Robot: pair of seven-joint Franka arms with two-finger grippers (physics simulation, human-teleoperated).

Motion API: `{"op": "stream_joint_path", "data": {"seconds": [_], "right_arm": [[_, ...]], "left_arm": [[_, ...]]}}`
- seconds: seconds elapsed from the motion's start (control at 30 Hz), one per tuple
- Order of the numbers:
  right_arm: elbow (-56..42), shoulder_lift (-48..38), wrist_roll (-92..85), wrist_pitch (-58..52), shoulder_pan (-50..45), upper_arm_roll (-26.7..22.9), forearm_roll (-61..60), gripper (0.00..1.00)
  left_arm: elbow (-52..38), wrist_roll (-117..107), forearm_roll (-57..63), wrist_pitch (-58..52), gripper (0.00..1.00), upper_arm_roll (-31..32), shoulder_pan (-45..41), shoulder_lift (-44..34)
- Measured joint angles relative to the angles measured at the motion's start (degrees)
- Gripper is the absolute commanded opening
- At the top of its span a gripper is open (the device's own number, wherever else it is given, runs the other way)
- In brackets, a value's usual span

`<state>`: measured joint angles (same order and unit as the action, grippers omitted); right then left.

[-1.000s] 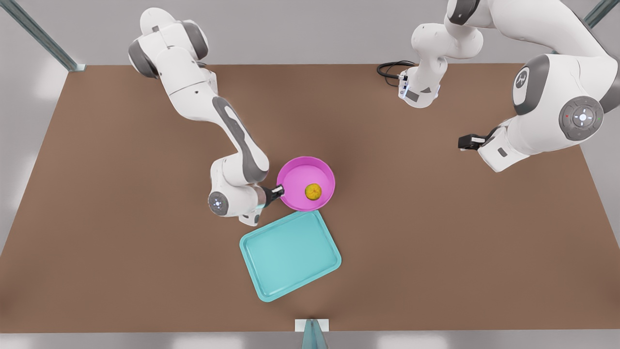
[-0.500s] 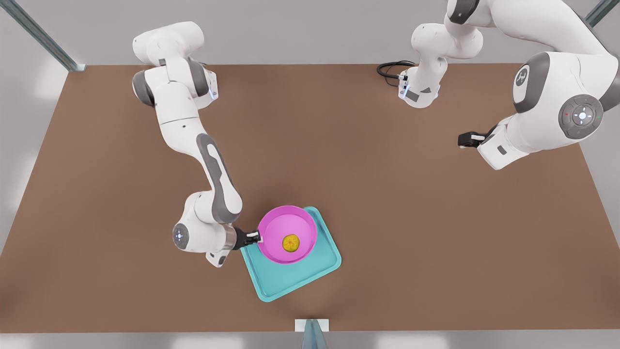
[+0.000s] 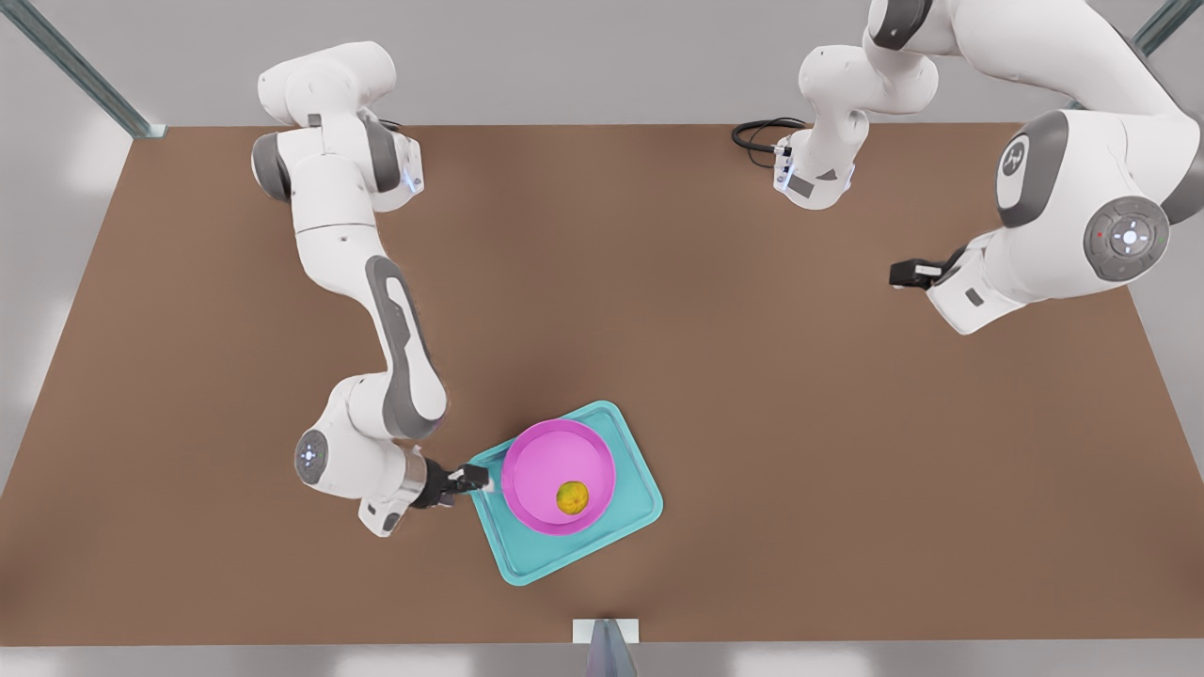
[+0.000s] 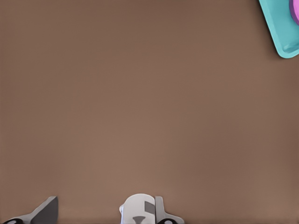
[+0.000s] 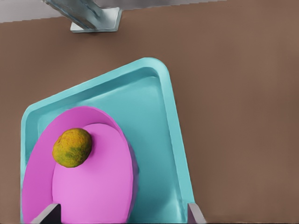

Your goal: Place the orange on the plate with the left arm and the plate on the tray with the right arm

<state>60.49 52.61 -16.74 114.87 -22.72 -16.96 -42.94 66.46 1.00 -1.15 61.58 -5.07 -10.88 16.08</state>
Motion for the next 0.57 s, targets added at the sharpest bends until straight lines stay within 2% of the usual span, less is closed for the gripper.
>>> {"op": "stream_joint_path", "data": {"seconds": [0.03,0.1,0.23,0.3,0.57], "right_arm": [[0.17,-3.27,-0.12,-3.59,0.91,-2.96,1.58,1.00],[2.04,-10.57,-0.51,-10.92,4.66,-5.38,10.34,1.00],[8.52,-29.72,-1.19,-21.77,6.81,-5.96,30.10,1.00],[9.17,-35.07,-1.22,-26.57,6.84,-5.34,35.15,1.00],[9.47,-38.41,-1.27,-36.15,6.74,-4.26,41.53,1.00]], "left_arm": [[-0.06,0.00,-0.02,0.01,1.00,-0.01,-0.01,0.00],[-0.58,0.02,-0.06,0.01,1.00,0.05,-0.02,0.06],[-0.77,0.08,-0.15,-0.01,1.00,0.19,-0.04,0.08],[-0.78,0.08,-0.16,-0.01,1.00,0.23,-0.09,0.08],[-0.81,0.08,-0.16,-0.02,1.00,0.24,-0.04,0.08]]}}
